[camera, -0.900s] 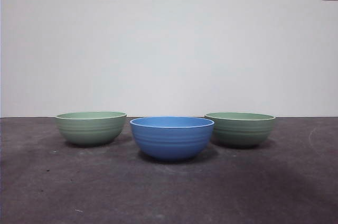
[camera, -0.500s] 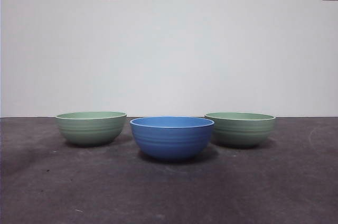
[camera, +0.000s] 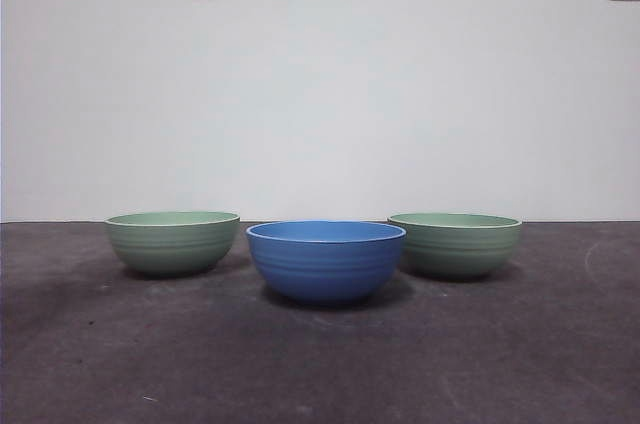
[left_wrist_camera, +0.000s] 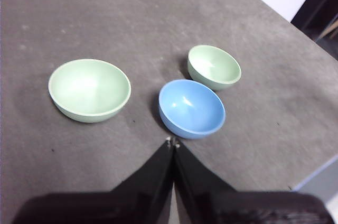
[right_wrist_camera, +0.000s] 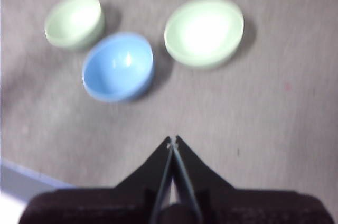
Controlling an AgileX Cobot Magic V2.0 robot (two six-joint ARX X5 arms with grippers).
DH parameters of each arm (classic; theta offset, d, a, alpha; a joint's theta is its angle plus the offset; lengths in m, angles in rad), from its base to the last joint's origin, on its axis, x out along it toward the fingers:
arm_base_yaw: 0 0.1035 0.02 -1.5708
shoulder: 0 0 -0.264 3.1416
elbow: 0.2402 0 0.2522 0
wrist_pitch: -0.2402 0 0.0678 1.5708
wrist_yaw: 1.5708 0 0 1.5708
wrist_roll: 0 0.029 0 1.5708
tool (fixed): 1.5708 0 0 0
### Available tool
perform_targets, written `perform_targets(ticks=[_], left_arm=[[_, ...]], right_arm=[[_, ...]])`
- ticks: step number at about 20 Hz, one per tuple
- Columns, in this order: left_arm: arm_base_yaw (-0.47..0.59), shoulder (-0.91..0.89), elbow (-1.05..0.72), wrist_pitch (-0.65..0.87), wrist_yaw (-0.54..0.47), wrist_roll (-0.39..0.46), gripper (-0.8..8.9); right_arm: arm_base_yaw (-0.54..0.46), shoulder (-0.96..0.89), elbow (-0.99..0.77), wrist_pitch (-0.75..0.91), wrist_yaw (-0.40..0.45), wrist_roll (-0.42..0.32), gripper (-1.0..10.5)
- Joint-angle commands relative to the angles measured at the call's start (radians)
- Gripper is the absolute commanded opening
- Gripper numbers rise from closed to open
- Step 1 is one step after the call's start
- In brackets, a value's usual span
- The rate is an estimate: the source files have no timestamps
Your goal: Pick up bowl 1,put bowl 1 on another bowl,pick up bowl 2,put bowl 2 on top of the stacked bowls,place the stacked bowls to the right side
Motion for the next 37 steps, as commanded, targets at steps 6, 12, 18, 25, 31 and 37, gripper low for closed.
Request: perform_targets(ticks=[6,12,18,25,31,37], left_arm=[[0.001,0.025,0.022,-0.106,0.037,0.048,0.17],[0.001,0.038,0.022,-0.114,0.039,0.018,5.10],[0.001,0.051,0.022,-0.119,0.035,0.018,5.08],[0.001,0.051,0.022,-0.113,0.035,0.018,5.08],[0.001,0.051,0.022,-0.113,0.036,0.018,5.08],[0.001,0.051,0.022,-0.113,0.036,0.018,5.08]], right_arm=[[0.001,0.005,0.003,-0.055,0.002,-0.008,0.7],[0.001,0.034,0.003,-0.056,0.001,0.034,4.8],[0.001,0.079,0.003,-0.060,0.005,0.053,4.8],[0.001,0.269,0.003,0.150,0.006,0.150,4.8],[0.002,0.547,0.003,0.381,0.008,0.186,4.7],[0.010,0.820,0.010,0.651,0.011,0.287,4.7]])
